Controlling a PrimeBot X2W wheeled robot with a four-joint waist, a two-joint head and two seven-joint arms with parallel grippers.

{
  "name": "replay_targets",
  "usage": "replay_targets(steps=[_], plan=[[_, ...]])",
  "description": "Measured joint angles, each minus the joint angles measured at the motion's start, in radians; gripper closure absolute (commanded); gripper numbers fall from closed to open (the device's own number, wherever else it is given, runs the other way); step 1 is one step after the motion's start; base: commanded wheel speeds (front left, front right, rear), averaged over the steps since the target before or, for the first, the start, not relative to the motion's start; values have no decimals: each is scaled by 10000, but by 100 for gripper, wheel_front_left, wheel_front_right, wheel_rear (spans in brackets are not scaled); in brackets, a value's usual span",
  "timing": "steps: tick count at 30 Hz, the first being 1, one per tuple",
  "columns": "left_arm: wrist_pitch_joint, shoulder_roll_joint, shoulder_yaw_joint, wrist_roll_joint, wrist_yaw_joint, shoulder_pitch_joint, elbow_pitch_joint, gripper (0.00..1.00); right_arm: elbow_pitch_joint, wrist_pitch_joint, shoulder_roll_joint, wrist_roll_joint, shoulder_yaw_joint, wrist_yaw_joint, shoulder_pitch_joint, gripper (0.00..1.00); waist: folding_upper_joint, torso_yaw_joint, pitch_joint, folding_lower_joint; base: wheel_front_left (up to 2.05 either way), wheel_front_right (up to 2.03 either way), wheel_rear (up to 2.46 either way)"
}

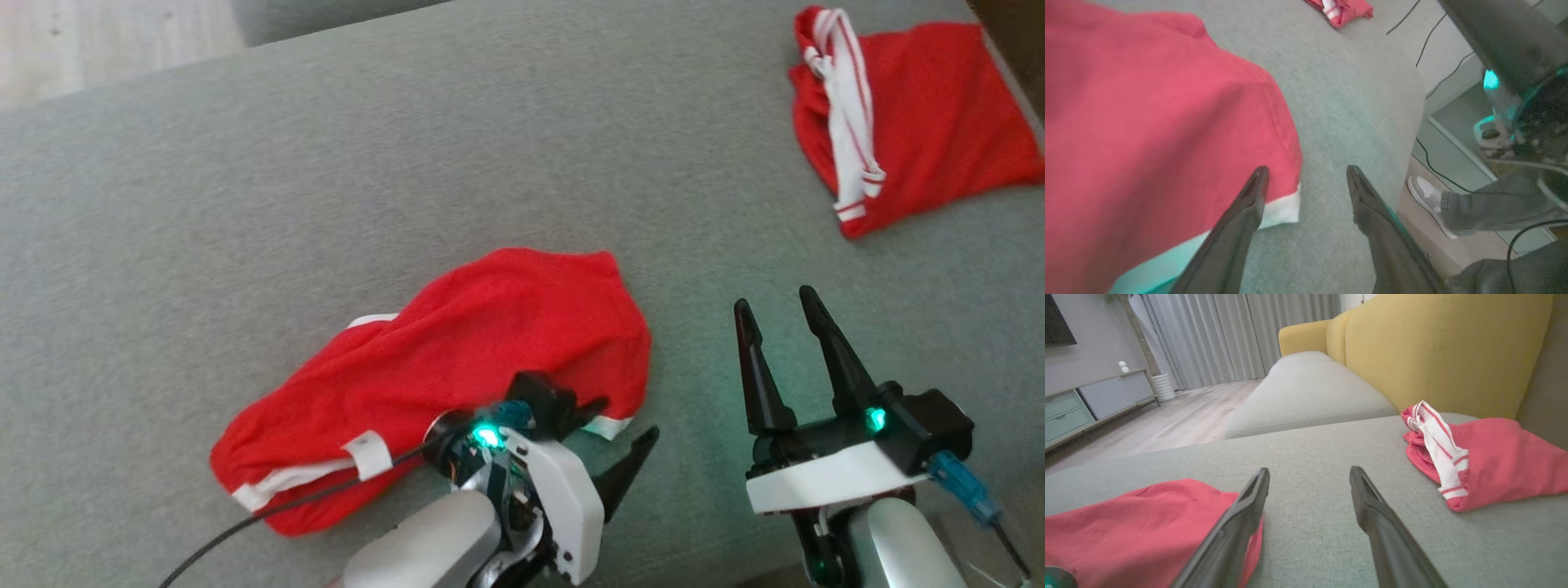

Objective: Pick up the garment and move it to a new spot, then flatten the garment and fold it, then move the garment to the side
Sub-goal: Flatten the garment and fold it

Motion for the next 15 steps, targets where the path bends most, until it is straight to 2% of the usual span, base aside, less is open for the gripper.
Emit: replay_targets(steps=[6,11,12,13,14,15], plan=[[157,-40,-167,2,-71,-2,652,0,4,0,0,2,-2,0,0,0,0,-315,9,0,0,0,0],[-36,-119,-291,282,71,-170,1225,2,10,0,0,2,0,0,1,0,0,-352,-69,-2,0,0,0],[-79,-171,-299,282,69,-199,1329,21,10,0,0,2,0,0,1,0,0,-348,-75,-2,0,0,0],[-123,-207,-301,282,71,-219,1423,51,10,0,0,2,4,0,1,0,0,-341,-78,-2,0,0,0],[-201,-230,-303,284,84,-251,1563,57,10,0,0,2,6,0,1,0,0,-333,-86,-1,0,0,0],[-282,-236,-313,322,111,-291,1689,67,10,0,0,2,8,0,1,0,0,-324,-99,-1,0,0,0]])
